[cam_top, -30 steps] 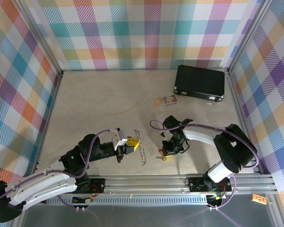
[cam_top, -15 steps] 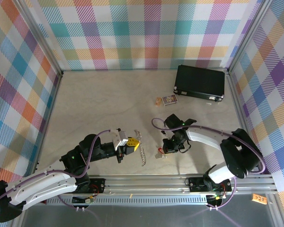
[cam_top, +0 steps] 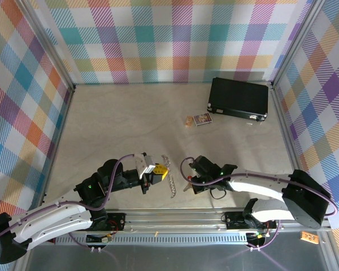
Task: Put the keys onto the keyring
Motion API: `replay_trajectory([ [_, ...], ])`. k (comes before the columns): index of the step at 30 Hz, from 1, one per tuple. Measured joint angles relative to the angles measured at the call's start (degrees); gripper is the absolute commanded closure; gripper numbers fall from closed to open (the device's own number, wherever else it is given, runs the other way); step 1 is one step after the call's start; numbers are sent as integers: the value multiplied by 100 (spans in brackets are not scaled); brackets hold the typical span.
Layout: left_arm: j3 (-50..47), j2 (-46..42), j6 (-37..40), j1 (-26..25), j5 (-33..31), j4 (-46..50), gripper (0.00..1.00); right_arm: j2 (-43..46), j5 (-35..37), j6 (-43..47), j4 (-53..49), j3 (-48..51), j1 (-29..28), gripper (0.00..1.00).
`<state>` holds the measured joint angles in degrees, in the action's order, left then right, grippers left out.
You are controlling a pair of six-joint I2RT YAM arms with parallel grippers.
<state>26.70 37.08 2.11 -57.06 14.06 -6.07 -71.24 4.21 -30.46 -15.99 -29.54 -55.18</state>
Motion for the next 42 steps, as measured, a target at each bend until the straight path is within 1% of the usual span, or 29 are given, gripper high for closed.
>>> replay_trajectory([
  [5, 0, -9, 0, 0, 28, -13, 100, 37, 289, -140, 446, 223, -35, 100],
  [6, 0, -11, 0, 2, 37, -11, 100, 37, 308, -177, 487, 236, -35, 98],
  [7, 0, -15, -2, 2, 37, -9, 100, 37, 323, -199, 531, 251, -35, 95],
  [9, 0, -33, -2, 2, 37, -11, 100, 39, 328, -269, 595, 273, -35, 86],
  [13, 0, -105, 0, 2, 37, 0, 100, 144, 326, -400, 505, 286, -35, 74],
  [15, 0, -149, 0, 2, 37, 4, 100, 306, 299, -461, 317, 275, -35, 67],
  [18, 0, -157, 0, 2, 37, 4, 100, 529, 269, -485, -192, 87, -35, 60],
  [22, 0, -160, 2, 2, 37, 7, 100, 529, 166, -424, -944, -509, -15, 57],
  [25, 0, -197, 0, 2, 37, 9, 100, 260, -85, -256, -1451, -1071, 136, 54],
  [28, -11, -328, 0, 2, 37, 11, 100, -7, -461, -9, -1818, -1401, 511, 45],
  [30, -24, -417, 0, 2, 39, 13, 100, -94, -813, 181, -1956, -1447, 898, 42],
  [34, -26, -470, 0, 2, 42, 9, 100, -358, -1447, 529, -2140, -1467, 1552, 40],
  [38, -31, -468, 0, 2, 63, 11, 100, -868, -1888, 887, -2199, -1596, 1631, 47],
  [42, -31, -468, -9, 2, 107, 11, 100, -1193, -2166, 1117, -2166, -1609, 1720, 50],
])
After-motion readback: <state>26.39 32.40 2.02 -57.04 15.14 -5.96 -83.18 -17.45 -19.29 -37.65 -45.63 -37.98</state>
